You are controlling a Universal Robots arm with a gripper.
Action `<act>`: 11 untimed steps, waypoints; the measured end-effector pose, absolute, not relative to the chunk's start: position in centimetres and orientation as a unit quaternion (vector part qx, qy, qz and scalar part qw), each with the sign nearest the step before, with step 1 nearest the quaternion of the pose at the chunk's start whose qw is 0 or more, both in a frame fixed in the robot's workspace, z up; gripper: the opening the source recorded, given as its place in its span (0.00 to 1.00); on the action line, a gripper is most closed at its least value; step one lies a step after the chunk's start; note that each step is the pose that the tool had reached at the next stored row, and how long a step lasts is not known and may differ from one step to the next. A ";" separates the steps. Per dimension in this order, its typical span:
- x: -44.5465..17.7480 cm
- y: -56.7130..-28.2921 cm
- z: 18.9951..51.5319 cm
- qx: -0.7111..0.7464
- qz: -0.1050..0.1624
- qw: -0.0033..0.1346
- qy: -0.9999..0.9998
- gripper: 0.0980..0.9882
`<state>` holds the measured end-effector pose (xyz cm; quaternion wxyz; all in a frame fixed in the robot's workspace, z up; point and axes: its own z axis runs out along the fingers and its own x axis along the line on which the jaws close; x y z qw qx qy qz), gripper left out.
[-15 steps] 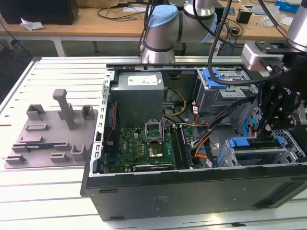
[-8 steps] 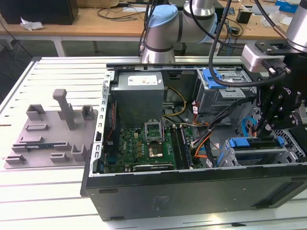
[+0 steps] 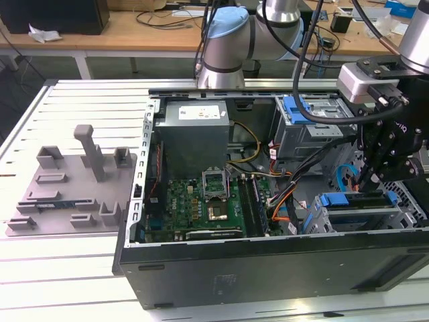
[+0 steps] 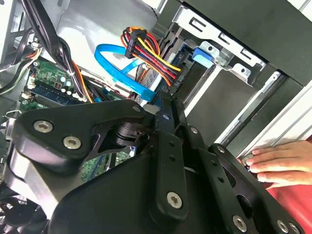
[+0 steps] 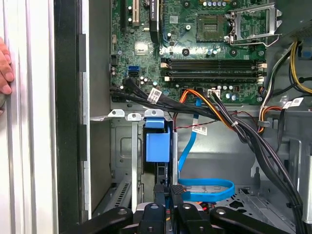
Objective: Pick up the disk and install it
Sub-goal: 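Insert the second disk wire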
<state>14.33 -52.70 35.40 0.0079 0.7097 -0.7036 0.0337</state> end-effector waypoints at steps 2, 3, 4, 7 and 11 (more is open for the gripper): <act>14.3 -52.7 35.4 0.710 0.034 0.008 -0.704 0.07; 14.3 -52.7 35.4 0.710 0.034 0.008 -0.704 0.07; 14.3 -52.7 35.4 0.710 0.034 0.008 -0.704 0.07; 14.3 -52.7 35.3 0.710 0.034 0.008 -0.703 0.07; 14.3 -52.7 35.1 0.710 0.034 0.008 -0.703 0.07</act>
